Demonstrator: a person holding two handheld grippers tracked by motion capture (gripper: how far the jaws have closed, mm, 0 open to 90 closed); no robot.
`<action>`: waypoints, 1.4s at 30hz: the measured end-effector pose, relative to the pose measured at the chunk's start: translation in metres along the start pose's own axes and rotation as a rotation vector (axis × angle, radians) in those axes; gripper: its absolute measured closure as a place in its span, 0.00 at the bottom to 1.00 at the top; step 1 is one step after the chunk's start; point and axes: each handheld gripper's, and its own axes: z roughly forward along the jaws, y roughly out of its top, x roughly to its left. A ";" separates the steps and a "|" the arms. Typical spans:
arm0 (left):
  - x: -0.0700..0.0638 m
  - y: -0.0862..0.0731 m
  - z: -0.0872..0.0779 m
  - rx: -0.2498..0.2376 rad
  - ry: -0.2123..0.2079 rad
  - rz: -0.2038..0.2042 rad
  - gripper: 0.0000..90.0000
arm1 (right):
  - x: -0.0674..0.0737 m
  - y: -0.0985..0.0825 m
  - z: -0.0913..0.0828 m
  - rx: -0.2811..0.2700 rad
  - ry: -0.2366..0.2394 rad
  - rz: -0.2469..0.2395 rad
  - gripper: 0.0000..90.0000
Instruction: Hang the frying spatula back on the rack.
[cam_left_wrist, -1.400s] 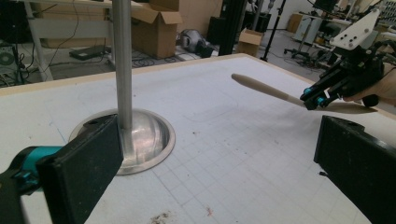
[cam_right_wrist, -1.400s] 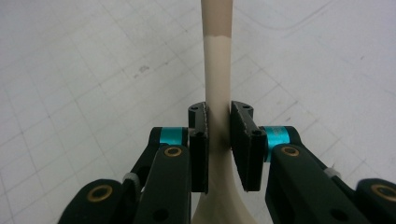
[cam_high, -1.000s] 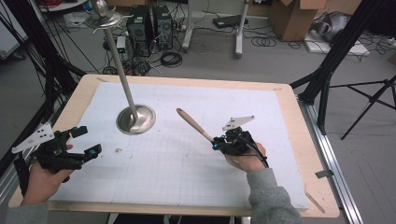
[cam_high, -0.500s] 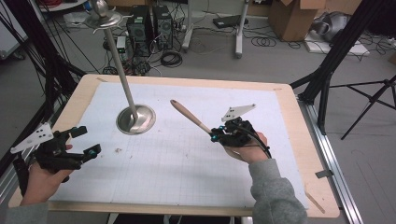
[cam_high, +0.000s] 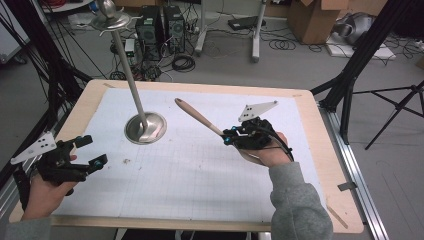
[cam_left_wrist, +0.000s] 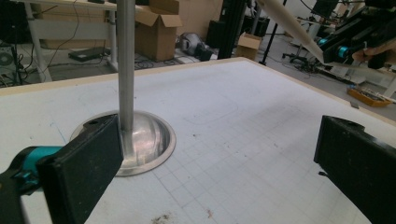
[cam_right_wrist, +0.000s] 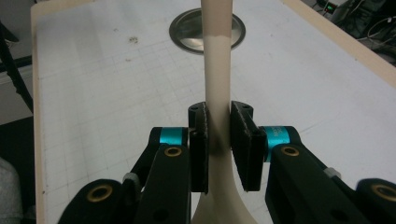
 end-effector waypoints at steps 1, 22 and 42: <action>0.000 0.000 0.000 0.000 -0.001 -0.001 0.02 | 0.001 0.002 -0.001 -0.006 -0.001 0.005 0.86; -0.001 -0.001 -0.001 -0.003 -0.005 -0.008 0.02 | 0.003 0.052 -0.023 -0.067 -0.001 -0.039 0.86; -0.001 -0.002 -0.002 -0.008 -0.014 -0.014 0.02 | 0.005 0.097 -0.027 -0.116 -0.039 -0.042 0.86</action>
